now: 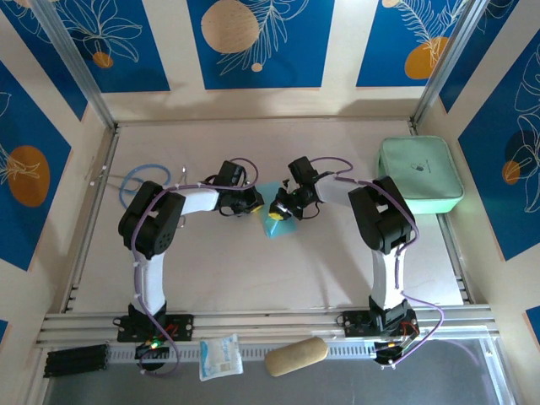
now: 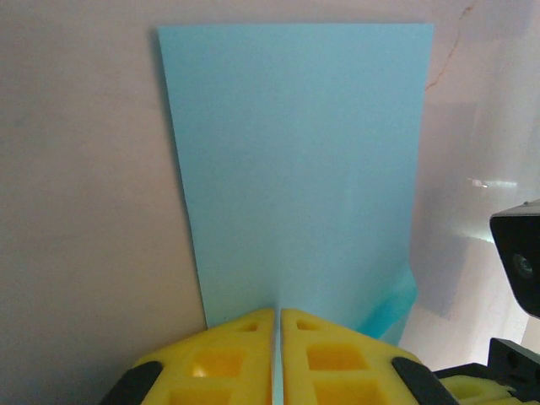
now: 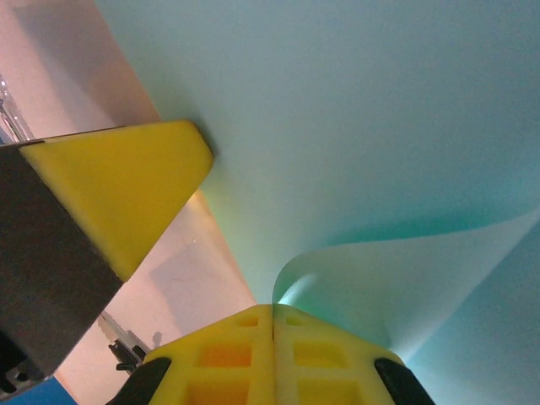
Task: Fold a paper plane with a square sheet of paper (pick it up from the middle)
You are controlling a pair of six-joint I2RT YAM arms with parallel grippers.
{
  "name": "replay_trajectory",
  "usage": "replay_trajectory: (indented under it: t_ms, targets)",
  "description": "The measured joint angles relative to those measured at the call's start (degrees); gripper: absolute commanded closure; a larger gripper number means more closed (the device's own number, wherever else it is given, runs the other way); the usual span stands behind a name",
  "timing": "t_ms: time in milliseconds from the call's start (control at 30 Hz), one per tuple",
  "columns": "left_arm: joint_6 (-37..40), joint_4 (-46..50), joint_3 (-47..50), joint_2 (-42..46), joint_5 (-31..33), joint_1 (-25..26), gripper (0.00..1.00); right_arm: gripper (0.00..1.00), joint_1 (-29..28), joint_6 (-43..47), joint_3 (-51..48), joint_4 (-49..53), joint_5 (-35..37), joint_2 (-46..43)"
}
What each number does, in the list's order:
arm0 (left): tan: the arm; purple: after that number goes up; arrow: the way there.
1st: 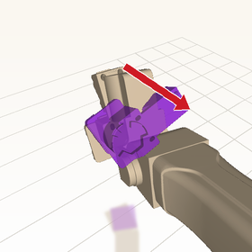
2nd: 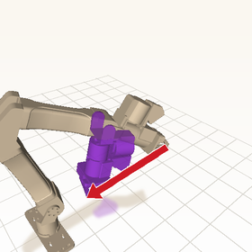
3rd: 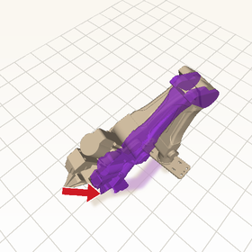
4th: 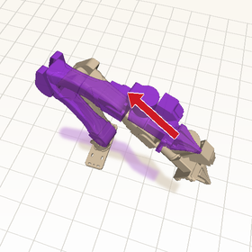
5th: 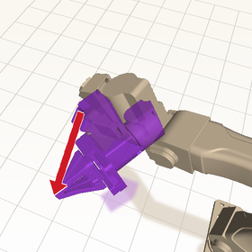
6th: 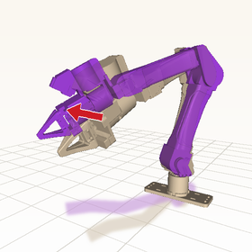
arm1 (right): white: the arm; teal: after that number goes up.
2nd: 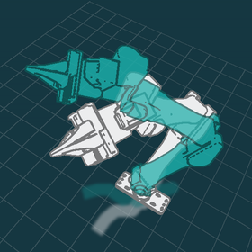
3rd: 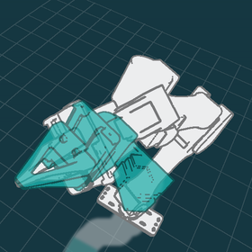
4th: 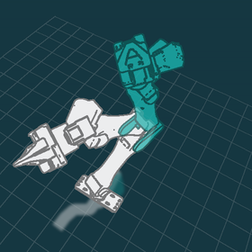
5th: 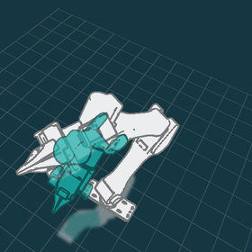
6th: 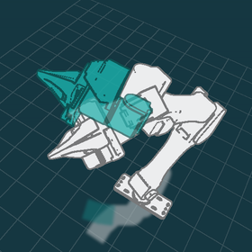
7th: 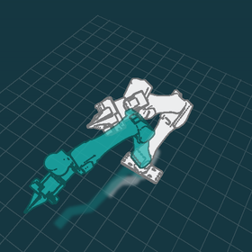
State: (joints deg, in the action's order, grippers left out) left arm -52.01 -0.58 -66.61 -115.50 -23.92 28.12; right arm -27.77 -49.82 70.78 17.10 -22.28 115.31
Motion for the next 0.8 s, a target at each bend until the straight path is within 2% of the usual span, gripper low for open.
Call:
replay_trajectory:
  t_ms: [800]
  targets:
    - [0.0, 0.0, 0.0, 0.0, -0.02, 0.0, 0.88, 1.0, -0.37, -0.2, 0.5, -1.53, 0.44, 1.64]
